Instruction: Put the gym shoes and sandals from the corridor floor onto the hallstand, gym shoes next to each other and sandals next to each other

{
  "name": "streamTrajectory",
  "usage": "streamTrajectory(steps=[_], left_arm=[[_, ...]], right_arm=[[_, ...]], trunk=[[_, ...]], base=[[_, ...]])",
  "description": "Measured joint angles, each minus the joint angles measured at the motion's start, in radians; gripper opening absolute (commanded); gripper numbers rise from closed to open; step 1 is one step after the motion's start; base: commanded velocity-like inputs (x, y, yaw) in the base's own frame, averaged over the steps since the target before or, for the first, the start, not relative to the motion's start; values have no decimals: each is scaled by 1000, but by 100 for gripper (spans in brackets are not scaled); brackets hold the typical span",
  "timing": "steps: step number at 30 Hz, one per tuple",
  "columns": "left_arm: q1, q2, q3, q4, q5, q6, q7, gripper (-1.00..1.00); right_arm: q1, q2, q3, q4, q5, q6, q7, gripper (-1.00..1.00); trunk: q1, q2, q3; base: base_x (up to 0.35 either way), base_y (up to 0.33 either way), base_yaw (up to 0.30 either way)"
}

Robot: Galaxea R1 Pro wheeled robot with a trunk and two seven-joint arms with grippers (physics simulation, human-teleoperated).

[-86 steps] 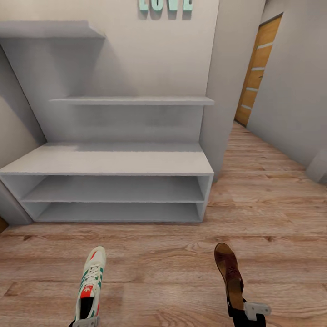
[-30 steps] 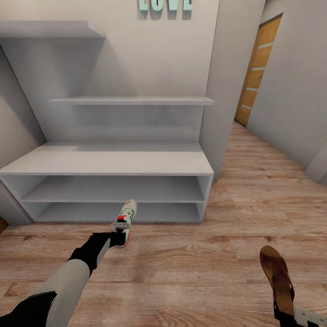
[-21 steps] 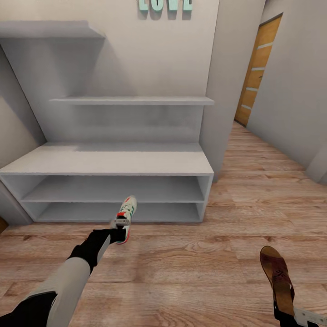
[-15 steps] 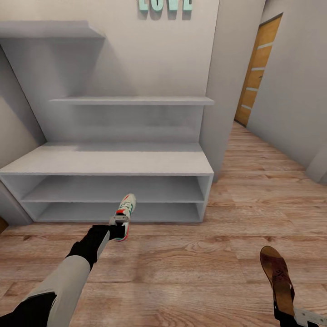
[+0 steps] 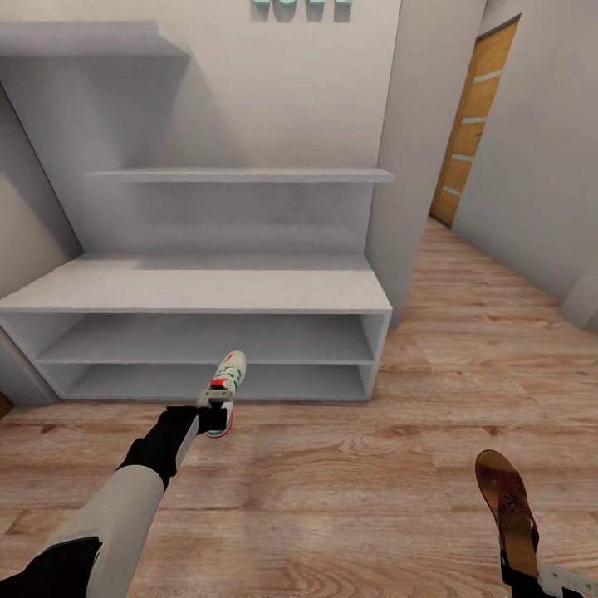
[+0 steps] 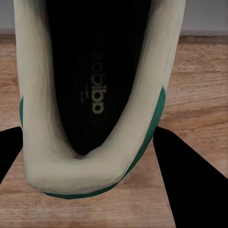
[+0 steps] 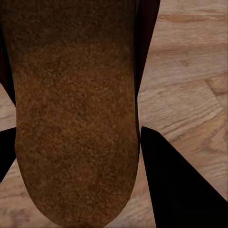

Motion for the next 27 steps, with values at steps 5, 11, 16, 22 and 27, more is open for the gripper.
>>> streamTrajectory(steps=[5,11,16,22,27], left_arm=[[0,0,0,-1,-1,0,0,-100],[4,0,1,0,-1,-5,0,-100],[5,0,1,-1,-1,-9,0,-100],[7,1,2,-1,-1,-11,0,-100],[8,1,2,-1,-1,-14,0,-100]], right_arm=[[0,0,-1,0,0,0,0,-100],[0,0,1,0,1,-1,0,-100],[0,-1,1,0,1,-2,0,-100],[0,-1,1,0,2,-2,0,-100],[0,-2,2,1,2,-2,0,-100]], trunk=[[0,0,-7],[0,0,-9],[-1,0,-9],[-1,0,-9],[-1,0,-9]], base=[[0,0,0],[1,0,0],[205,0,0],[322,0,0],[335,0,0]])
